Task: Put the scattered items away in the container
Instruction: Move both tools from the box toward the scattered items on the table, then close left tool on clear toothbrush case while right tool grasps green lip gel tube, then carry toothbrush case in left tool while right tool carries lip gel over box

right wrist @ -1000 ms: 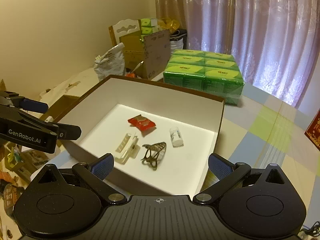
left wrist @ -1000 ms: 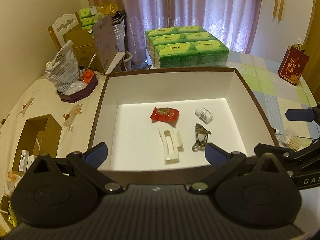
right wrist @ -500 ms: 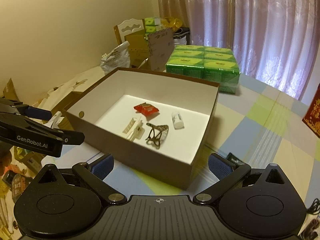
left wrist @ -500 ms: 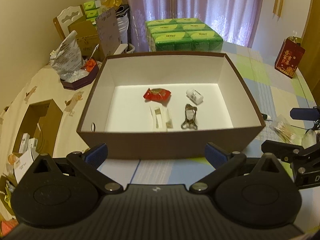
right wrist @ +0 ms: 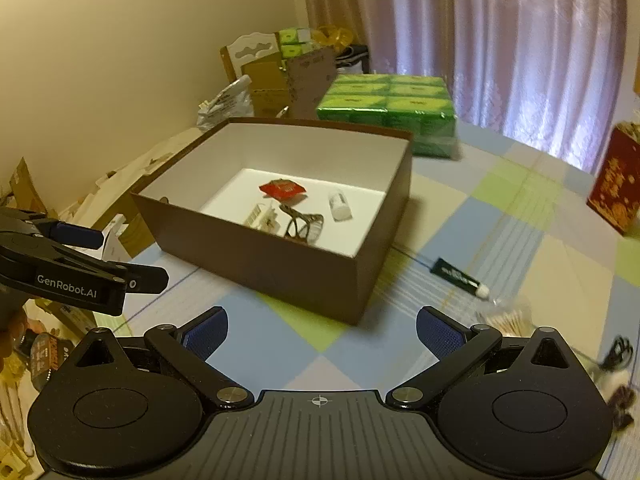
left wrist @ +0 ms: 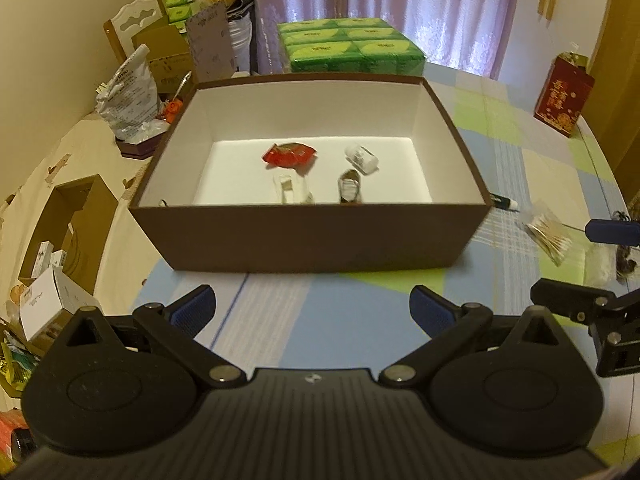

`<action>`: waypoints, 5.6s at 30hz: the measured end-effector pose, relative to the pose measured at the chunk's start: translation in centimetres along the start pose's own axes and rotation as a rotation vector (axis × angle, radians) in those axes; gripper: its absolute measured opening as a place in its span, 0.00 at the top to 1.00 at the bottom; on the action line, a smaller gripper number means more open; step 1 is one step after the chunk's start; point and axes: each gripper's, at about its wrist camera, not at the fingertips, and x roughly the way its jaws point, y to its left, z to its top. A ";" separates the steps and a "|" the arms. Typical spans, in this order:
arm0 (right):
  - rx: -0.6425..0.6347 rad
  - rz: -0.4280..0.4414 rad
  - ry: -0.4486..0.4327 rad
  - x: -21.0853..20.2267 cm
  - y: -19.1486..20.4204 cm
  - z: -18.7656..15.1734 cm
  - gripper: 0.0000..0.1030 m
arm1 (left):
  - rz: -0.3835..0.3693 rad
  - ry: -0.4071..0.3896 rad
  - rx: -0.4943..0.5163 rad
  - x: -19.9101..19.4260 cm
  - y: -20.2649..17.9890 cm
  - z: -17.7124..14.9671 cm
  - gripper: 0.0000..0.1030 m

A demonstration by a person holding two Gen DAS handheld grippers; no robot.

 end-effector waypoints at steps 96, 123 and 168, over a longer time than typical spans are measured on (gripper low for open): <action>0.532 -0.398 0.064 -8.3 -23.4 -13.4 0.00 | -0.523 0.139 0.490 12.0 -28.8 0.8 0.75; -0.003 0.033 0.046 5.8 -16.0 -1.6 0.19 | -0.072 0.124 -0.018 9.6 -3.6 -0.4 0.75; 0.137 0.067 0.155 6.5 -12.4 -1.7 0.82 | -0.036 0.108 -0.107 8.5 2.3 -0.2 0.75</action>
